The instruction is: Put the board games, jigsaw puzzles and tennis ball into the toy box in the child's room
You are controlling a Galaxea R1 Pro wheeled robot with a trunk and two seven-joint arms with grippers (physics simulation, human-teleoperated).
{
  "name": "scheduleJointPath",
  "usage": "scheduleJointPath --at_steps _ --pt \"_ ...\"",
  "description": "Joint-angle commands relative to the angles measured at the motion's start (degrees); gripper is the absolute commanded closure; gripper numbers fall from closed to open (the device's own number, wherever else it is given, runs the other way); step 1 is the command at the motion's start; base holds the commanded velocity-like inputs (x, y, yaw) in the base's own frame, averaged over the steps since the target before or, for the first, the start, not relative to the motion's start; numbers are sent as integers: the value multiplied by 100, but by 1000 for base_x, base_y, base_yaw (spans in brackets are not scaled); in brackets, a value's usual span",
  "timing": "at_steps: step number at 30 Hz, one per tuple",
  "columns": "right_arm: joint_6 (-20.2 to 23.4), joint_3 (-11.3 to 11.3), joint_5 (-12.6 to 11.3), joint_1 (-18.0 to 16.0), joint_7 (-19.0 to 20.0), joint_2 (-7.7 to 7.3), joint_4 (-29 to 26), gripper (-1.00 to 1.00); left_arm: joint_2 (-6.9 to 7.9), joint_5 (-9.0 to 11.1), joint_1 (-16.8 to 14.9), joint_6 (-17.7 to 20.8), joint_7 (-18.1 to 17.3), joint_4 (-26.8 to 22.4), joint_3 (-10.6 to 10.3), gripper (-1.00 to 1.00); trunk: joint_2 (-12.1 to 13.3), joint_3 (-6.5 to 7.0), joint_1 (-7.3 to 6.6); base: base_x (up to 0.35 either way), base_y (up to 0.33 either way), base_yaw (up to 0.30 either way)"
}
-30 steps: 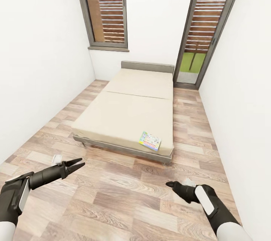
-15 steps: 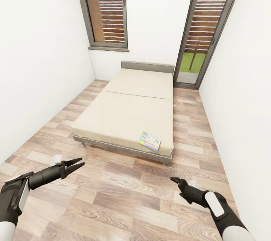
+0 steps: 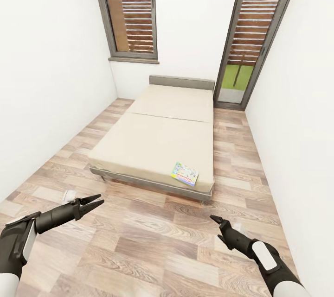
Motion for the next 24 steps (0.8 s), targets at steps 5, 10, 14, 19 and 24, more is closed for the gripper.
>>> scheduleJointPath --at_steps 5,10,14,19,24 --pt "-71 -56 -274 -8 473 -12 266 -100 0 20 -5 123 -34 0 0 -100 -10 -10 4 127 53 0" --pt "-144 -69 -353 -9 632 19 337 -100 0 20 -4 190 -38 0 4 -100 -10 -10 4 43 13 0" --pt "-173 -68 -363 -9 653 33 345 -100 2 22 -6 277 -46 0 -2 -100 -10 -10 4 129 38 0" --pt "-219 -70 -366 -9 659 30 348 -100 24 26 -5 277 -66 -5 0 -100 -10 -10 4 177 94 0" --pt "-234 -80 -366 -9 660 30 353 -100 40 32 1 279 -73 -8 6 -100 -10 -10 4 41 22 0"
